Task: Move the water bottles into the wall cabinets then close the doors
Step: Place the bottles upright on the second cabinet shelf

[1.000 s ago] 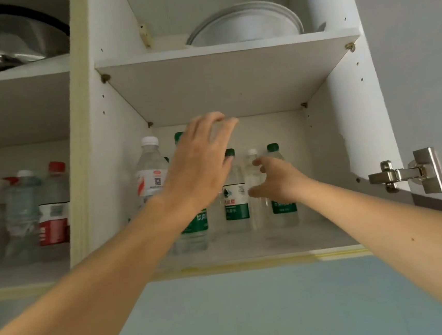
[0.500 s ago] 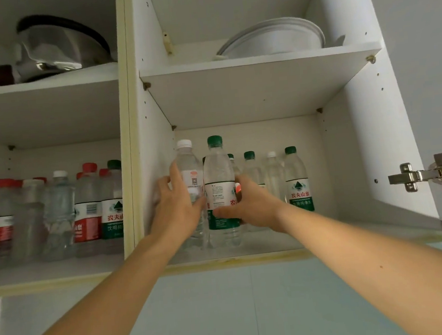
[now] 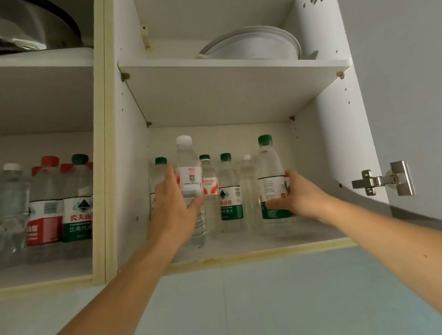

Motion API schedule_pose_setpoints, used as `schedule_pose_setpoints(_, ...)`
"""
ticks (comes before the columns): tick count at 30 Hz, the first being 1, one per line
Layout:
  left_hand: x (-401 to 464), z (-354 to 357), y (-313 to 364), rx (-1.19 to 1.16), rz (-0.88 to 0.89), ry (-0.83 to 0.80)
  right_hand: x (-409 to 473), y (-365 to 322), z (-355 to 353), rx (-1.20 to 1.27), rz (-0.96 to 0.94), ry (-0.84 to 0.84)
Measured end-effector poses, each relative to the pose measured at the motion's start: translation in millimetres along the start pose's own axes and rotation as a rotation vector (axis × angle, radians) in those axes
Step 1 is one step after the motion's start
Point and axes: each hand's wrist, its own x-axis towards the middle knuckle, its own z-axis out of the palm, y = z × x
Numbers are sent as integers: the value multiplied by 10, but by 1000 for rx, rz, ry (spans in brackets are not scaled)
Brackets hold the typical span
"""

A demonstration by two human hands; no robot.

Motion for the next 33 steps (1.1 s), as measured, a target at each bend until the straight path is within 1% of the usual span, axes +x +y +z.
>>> schedule_pose_setpoints(2, -17, -6, -31, -20, -11, -41, 70, 173, -99, -83, 54, 75)
schedule_pose_setpoints(4, -60, -25, -82, 15, -10, -111, 164, 305, -141, -141, 100, 120)
schedule_pose_setpoints(8, -212, -78, -203, 14, -3, -316, 366, 409, -155, -217, 168, 87)
schedule_pose_setpoints(10, -223, -117, -242, -34, 10, -362, 465, 425, -150, -241, 194, 58)
schedule_pose_setpoints(12, -216, -122, -256, -44, 7, -361, 548, 445, -144, -241, 217, 33)
schedule_pose_setpoints(15, -215, -70, -279, 15, -11, -318, 660, 484, -125, -222, 258, 15)
schedule_pose_setpoints(18, -206, -20, -325, 21, -3, -288, 767, 524, -141, -218, 284, 0)
schedule_pose_setpoints(21, -174, -5, -365, -2, 18, -275, 870, 599, -158, -255, 281, 1)
schedule_pose_setpoints(23, -176, -9, -364, 25, 20, -270, 930, 661, -146, -293, 270, 26)
schedule_pose_setpoints(26, -197, -29, -340, 64, 12, -281, 992, 707, -140, -387, 232, 24)
schedule_pose_setpoints(33, -220, -22, -283, 148, -43, -306, 1086, 730, -101, -480, 203, 5)
